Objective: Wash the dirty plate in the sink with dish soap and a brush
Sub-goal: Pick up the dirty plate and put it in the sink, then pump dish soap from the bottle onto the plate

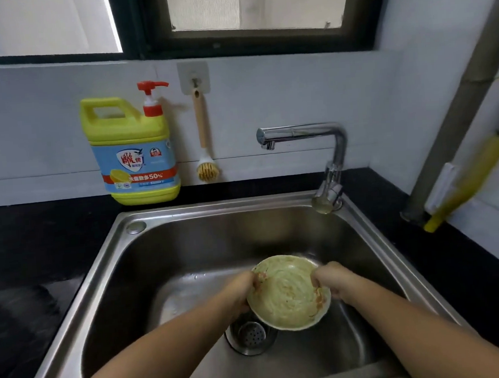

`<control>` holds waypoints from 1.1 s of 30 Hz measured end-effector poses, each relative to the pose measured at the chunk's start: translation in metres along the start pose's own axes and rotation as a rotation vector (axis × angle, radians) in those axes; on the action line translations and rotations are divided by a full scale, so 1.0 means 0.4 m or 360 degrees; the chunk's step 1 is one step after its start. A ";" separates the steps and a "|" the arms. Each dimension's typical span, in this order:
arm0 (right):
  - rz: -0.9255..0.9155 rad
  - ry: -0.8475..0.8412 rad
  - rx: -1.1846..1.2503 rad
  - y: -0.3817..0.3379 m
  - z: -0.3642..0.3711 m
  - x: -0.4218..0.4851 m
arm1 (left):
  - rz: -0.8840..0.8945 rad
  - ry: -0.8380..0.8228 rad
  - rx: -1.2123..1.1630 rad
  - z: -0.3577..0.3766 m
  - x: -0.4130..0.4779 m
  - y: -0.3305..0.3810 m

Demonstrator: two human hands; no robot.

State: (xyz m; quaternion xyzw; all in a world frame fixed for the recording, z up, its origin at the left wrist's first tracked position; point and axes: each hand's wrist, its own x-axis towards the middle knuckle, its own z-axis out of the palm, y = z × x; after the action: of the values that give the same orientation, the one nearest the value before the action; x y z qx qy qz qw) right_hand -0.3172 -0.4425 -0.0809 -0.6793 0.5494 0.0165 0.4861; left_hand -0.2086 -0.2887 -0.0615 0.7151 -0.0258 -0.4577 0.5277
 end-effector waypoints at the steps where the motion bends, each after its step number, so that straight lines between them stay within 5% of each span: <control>1: 0.0011 0.0011 -0.0019 0.003 0.001 0.005 | -0.0022 -0.0008 -0.0027 0.014 0.001 -0.008; 15: 0.0032 -0.0201 -0.0268 0.008 -0.016 0.009 | -0.0073 -0.0164 0.0236 -0.008 0.031 -0.005; 20: -0.0316 0.0017 -0.0449 -0.059 -0.034 -0.063 | 0.0268 0.0068 0.0584 -0.085 0.056 0.028; 33: -0.1309 0.0227 -0.0190 -0.280 0.038 -0.167 | 0.1007 0.0668 0.0620 -0.362 -0.033 0.325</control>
State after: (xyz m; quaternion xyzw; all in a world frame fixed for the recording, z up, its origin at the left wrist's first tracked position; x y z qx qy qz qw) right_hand -0.2503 -0.3918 0.0202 -0.8685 0.2628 -0.1942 0.3728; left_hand -0.0596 -0.2333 0.0513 0.8359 -0.2219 -0.1043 0.4912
